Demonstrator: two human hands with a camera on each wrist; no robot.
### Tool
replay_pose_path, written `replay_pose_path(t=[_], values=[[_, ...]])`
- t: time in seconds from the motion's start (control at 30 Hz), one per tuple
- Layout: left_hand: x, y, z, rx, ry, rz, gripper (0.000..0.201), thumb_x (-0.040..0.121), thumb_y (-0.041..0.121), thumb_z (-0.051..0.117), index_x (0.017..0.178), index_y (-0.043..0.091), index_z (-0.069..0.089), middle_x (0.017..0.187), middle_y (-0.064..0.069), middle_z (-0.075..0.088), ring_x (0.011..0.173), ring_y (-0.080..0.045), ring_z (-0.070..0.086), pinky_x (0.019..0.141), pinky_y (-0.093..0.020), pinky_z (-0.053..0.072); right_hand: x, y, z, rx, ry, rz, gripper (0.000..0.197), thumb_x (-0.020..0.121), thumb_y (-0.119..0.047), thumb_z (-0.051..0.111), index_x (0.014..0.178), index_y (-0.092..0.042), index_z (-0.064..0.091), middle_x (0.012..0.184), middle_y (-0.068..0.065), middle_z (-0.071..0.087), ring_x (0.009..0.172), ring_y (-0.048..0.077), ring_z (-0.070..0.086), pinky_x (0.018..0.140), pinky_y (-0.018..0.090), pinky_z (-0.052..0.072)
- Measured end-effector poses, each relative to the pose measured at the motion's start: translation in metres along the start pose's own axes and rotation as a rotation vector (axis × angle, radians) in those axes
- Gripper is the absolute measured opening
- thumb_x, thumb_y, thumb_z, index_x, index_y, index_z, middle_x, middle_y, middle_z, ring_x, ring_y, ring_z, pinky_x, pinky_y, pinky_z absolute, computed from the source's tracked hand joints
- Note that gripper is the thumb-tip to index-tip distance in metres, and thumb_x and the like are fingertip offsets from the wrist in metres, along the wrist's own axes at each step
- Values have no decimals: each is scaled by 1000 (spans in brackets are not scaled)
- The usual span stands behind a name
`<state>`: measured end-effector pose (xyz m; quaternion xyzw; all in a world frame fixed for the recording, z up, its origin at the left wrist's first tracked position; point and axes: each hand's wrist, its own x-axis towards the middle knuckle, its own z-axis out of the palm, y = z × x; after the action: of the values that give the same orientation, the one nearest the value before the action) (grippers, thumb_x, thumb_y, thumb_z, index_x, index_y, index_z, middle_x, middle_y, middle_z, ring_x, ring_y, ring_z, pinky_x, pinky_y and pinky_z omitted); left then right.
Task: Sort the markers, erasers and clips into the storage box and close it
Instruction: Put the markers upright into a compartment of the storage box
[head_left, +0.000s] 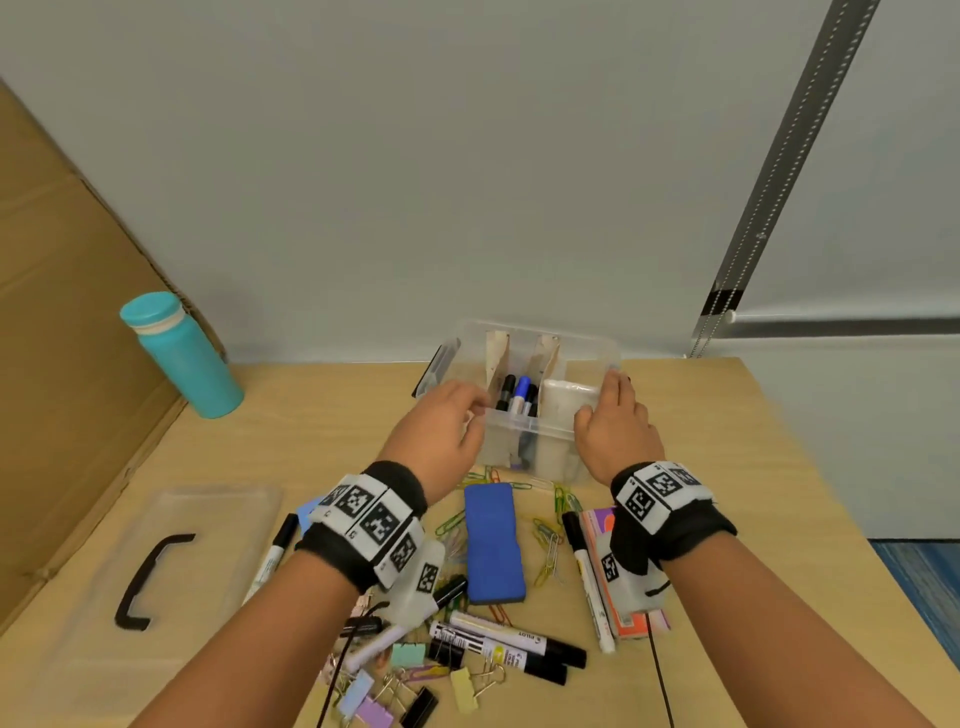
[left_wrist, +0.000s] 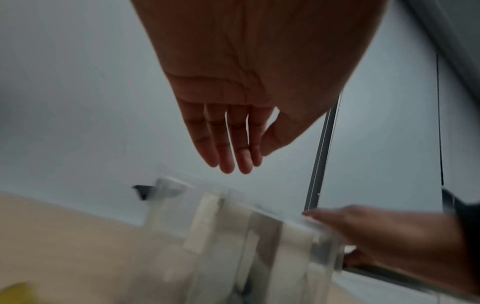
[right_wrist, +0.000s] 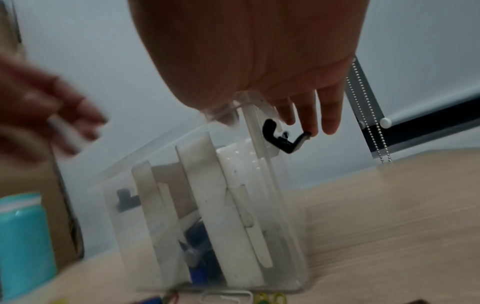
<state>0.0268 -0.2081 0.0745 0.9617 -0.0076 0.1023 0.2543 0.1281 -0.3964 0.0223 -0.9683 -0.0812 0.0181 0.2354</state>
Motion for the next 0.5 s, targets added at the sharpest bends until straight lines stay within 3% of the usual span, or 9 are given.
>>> replay_pose_path(t=[0.07, 0.13, 0.2, 0.23, 0.33, 0.4, 0.5], values=[[-28, -15, 1, 82, -96, -49, 20, 95, 26, 44, 111, 23, 57, 107, 8, 57, 93, -9, 56, 80, -26, 49, -6, -1, -5, 91, 47, -46, 60, 98, -34, 35, 150, -11, 13, 158, 10, 11, 140, 35, 23, 112, 48, 29], [-53, -30, 6, 128, -241, -118, 13, 94, 27, 46, 102, 24, 56, 100, 6, 59, 87, -12, 57, 79, -30, 51, -19, -4, -12, 181, 230, -158, 51, 97, -31, 40, 143, -14, 29, 150, 10, 28, 135, 28, 29, 110, 43, 32], [-76, -43, 11, 136, -360, -172, 5, 93, 28, 49, 93, 27, 54, 92, 7, 58, 82, -13, 56, 79, -32, 52, -39, -8, -16, 204, 393, -298, 34, 94, -28, 45, 126, -15, 45, 124, 5, 47, 114, 20, 44, 94, 34, 43], [-85, -48, 14, 142, -408, -196, 3, 91, 29, 52, 91, 28, 54, 90, 8, 58, 82, -13, 56, 78, -32, 52, -50, -10, -15, 179, 387, -348, 24, 94, -27, 46, 116, -16, 49, 110, 0, 52, 101, 15, 50, 84, 30, 47], [-104, -57, 21, 171, -499, -242, 9, 87, 32, 57, 92, 25, 57, 94, 4, 63, 86, -16, 59, 77, -32, 52, -76, -6, 0, -89, 88, -336, 10, 97, -30, 43, 96, -21, 48, 77, -7, 53, 65, 10, 54, 53, 22, 43], [-111, -60, 25, 192, -534, -225, 15, 86, 38, 58, 90, 24, 57, 94, 2, 62, 86, -17, 59, 74, -31, 50, -88, -1, 16, -323, -134, -238, 17, 98, -30, 40, 100, -18, 52, 82, -2, 57, 69, 17, 58, 54, 25, 37], [-117, -60, 31, 250, -555, -188, 14, 88, 40, 56, 89, 27, 52, 87, 7, 54, 79, -15, 53, 68, -26, 42, -101, 1, 31, -518, -256, -177, 24, 98, -22, 37, 112, -15, 57, 104, 2, 65, 92, 21, 65, 65, 28, 39]])
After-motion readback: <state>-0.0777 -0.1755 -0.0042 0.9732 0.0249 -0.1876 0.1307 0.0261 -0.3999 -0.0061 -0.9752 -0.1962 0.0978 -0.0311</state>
